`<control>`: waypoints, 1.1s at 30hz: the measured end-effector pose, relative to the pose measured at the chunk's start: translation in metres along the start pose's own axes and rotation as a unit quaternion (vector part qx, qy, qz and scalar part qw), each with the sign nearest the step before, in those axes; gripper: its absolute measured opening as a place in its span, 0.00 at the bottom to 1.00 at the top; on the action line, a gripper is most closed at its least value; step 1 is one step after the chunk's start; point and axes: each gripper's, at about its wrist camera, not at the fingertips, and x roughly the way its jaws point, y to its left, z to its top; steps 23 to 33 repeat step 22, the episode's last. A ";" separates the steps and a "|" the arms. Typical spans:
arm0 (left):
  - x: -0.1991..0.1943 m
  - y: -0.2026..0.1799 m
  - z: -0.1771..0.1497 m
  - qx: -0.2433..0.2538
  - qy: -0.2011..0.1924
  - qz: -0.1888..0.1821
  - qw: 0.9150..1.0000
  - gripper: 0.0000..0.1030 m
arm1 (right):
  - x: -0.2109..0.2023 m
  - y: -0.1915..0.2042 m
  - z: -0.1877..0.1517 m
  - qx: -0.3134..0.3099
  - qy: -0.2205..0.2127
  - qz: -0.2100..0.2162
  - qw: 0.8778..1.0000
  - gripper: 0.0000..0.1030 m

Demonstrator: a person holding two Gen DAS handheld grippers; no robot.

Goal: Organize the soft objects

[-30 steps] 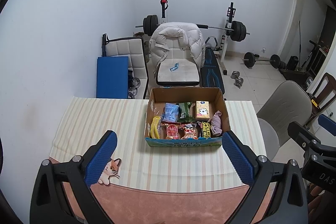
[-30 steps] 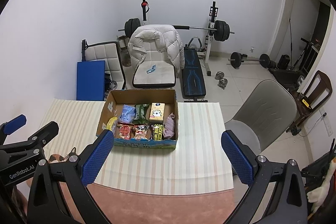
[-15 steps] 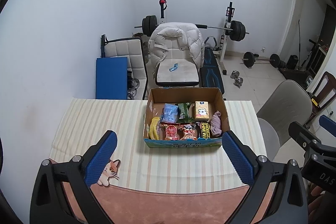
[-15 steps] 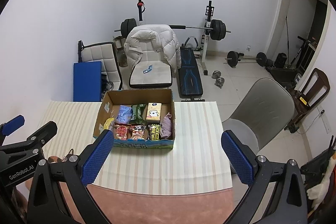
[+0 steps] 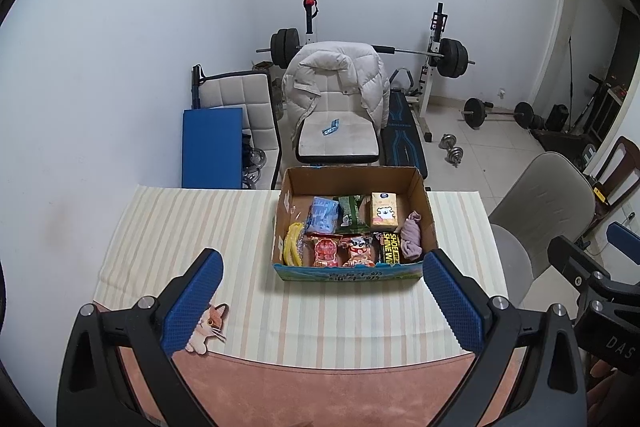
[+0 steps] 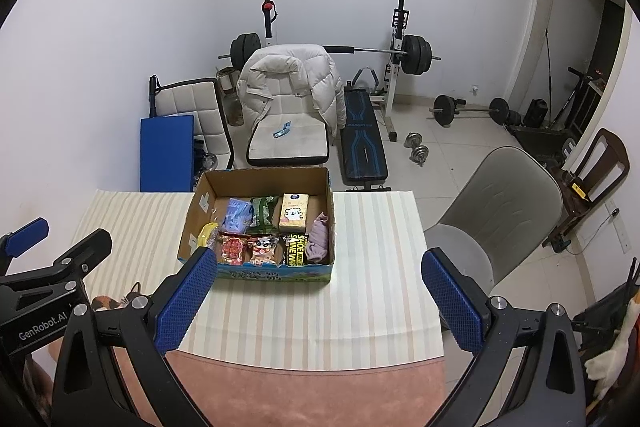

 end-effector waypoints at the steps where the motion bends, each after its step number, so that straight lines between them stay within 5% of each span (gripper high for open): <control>1: 0.000 -0.001 0.000 0.000 -0.001 0.000 1.000 0.99 | 0.000 0.000 0.000 -0.001 0.000 0.000 1.000 1.00; 33: -0.001 -0.003 0.003 -0.002 -0.003 -0.001 1.000 0.99 | 0.000 -0.001 0.004 0.000 -0.005 -0.002 1.000 1.00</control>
